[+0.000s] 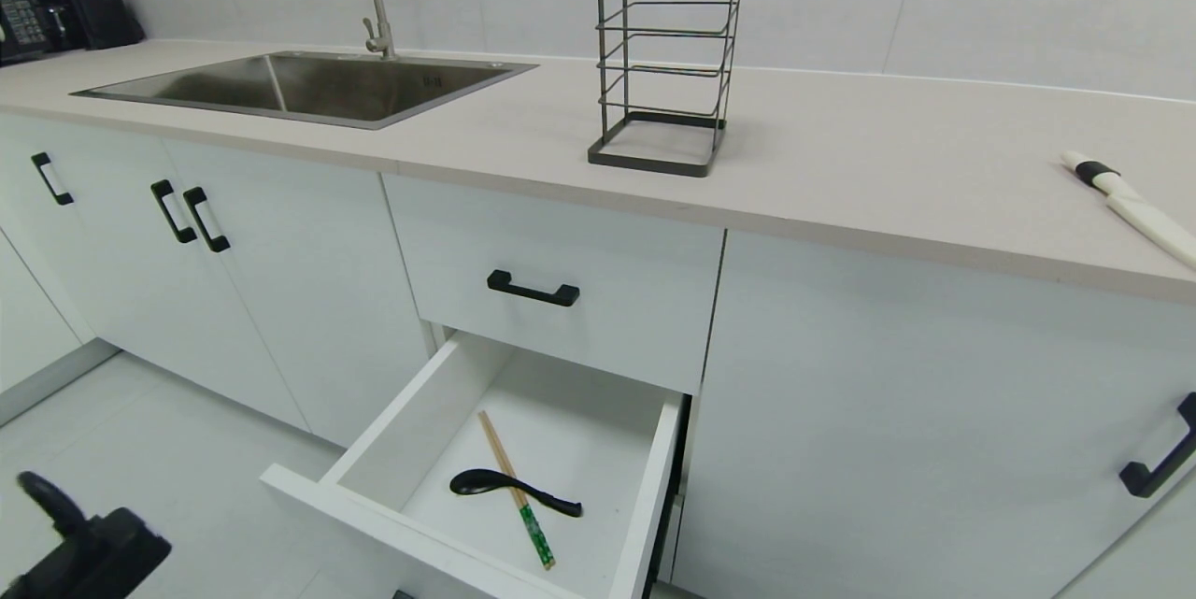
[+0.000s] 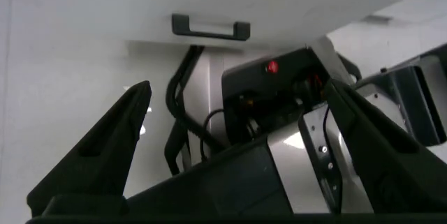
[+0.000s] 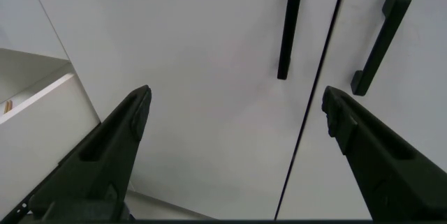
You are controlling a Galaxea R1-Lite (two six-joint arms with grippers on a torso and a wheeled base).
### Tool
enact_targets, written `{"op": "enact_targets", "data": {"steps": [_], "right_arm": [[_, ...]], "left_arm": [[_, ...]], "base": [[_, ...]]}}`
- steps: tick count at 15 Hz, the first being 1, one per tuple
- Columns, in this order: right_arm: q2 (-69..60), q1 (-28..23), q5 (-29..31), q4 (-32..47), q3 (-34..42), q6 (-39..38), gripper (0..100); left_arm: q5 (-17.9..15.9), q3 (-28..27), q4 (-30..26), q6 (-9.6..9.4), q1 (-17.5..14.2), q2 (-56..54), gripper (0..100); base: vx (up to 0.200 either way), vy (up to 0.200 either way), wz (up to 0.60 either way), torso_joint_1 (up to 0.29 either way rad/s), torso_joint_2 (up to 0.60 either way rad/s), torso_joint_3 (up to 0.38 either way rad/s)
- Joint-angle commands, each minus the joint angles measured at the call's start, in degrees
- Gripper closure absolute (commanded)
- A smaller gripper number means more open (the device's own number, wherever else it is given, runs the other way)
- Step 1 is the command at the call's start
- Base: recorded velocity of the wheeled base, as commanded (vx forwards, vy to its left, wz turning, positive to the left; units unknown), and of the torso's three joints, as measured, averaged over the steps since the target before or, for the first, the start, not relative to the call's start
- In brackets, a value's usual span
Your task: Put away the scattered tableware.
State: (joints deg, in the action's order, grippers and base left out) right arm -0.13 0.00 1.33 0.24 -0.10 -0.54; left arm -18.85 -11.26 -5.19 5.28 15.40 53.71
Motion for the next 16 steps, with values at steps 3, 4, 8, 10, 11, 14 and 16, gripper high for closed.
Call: {"op": "enact_targets", "data": {"steps": [3, 4, 8, 10, 11, 14, 16], "right_arm": [[0.13, 0.00, -0.01, 0.02, 0.01, 0.01, 0], [0.13, 0.00, -0.01, 0.02, 0.01, 0.01, 0], [0.13, 0.00, -0.01, 0.02, 0.01, 0.01, 0], [0.13, 0.00, -0.01, 0.02, 0.01, 0.01, 0], [0.13, 0.00, -0.10, 0.02, 0.01, 0.01, 0], [0.13, 0.00, -0.01, 0.02, 0.01, 0.01, 0], [0.13, 0.00, -0.01, 0.02, 0.01, 0.01, 0]], "left_arm": [[7.51, 4.85, 12.14, -9.50, 4.73, 21.61, 0], [8.39, 4.76, 14.51, -11.43, 4.73, 23.90, 0], [11.46, 4.85, 25.76, -14.95, 5.70, 31.19, 0], [13.75, 4.94, 28.57, -15.03, 6.31, 33.21, 0], [13.75, 4.76, 28.75, -15.03, 6.31, 33.74, 0], [13.84, 4.32, 32.35, -14.68, 6.05, 36.20, 0], [13.75, 4.14, 36.31, -14.59, 5.87, 38.66, 0]], "base": [[0.000, 0.000, 0.00, 0.000, 0.00, 0.000], [0.000, 0.000, 0.00, 0.000, 0.00, 0.000], [0.000, 0.000, 0.00, 0.000, 0.00, 0.000], [0.000, 0.000, 0.00, 0.000, 0.00, 0.000], [0.000, 0.000, 0.00, 0.000, 0.00, 0.000], [0.000, 0.000, 0.00, 0.000, 0.00, 0.000], [0.000, 0.000, 0.00, 0.000, 0.00, 0.000]]}}
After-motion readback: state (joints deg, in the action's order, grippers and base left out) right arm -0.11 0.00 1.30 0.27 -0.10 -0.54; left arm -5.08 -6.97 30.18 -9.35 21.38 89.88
